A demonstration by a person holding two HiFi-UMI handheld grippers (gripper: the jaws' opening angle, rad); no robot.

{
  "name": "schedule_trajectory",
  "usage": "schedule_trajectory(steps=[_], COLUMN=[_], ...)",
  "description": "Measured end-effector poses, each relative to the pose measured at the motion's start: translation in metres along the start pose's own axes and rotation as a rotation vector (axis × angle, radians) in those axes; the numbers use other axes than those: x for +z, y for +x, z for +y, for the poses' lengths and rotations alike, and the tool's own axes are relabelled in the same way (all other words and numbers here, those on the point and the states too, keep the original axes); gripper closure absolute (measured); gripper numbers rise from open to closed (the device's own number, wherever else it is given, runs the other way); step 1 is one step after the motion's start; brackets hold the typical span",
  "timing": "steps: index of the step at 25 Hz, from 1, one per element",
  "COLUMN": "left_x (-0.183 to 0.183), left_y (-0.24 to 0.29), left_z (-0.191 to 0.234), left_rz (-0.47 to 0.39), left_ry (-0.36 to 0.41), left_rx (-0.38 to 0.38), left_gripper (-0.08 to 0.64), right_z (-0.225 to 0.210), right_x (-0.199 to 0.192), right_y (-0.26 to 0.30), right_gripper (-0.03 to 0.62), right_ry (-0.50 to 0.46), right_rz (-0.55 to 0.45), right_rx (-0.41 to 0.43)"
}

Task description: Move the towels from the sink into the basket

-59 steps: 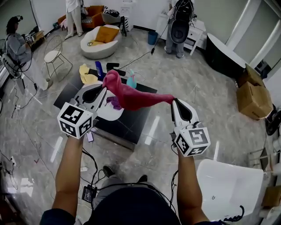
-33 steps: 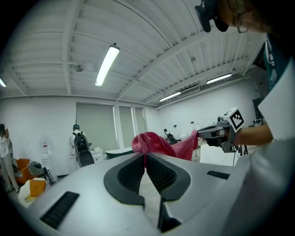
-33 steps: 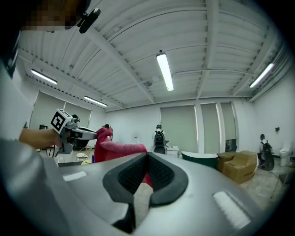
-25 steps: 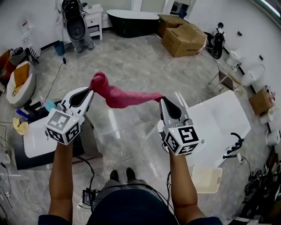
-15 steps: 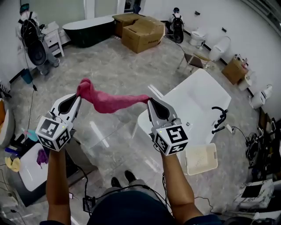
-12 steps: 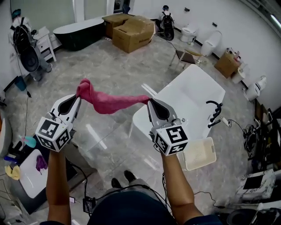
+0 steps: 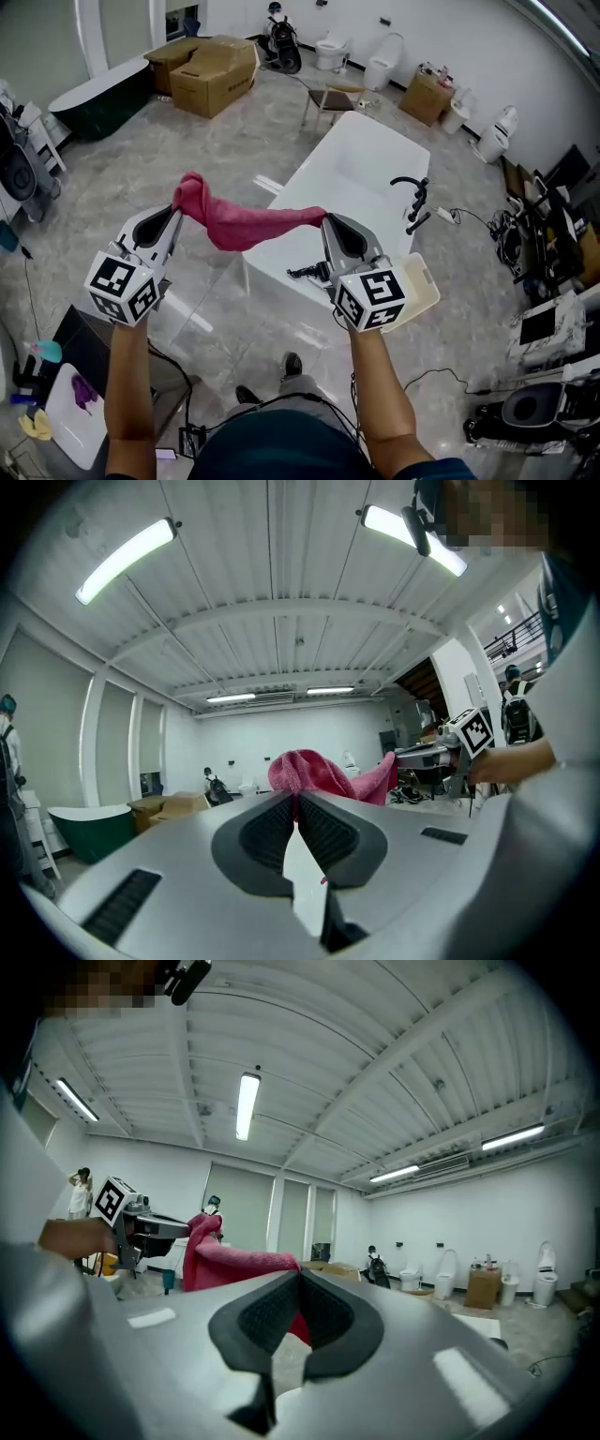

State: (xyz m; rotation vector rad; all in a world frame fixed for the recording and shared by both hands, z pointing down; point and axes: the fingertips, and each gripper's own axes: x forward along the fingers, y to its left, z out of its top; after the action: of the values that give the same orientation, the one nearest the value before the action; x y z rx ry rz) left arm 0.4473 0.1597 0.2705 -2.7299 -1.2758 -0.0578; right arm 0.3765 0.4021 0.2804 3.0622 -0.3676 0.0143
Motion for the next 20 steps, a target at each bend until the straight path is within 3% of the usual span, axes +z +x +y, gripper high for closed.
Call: schedule_trajectory(steps=[11, 20], left_x=[0.014, 0.008], left_y=[0.142, 0.261], left_z=[-0.109, -0.227], left_rz=[0.010, 0.038], left_ry=[0.012, -0.005], left_rx=[-0.194, -0.350], left_gripper=[0.540, 0.540], right_z=[-0.149, -0.278], right_x=[-0.027, -0.059], right_y=[-0.079, -0.157], right_gripper=[0.578, 0.578], right_ry=[0.049, 0.070], right_rz=[0.022, 0.075], right_rx=[-0.189, -0.338])
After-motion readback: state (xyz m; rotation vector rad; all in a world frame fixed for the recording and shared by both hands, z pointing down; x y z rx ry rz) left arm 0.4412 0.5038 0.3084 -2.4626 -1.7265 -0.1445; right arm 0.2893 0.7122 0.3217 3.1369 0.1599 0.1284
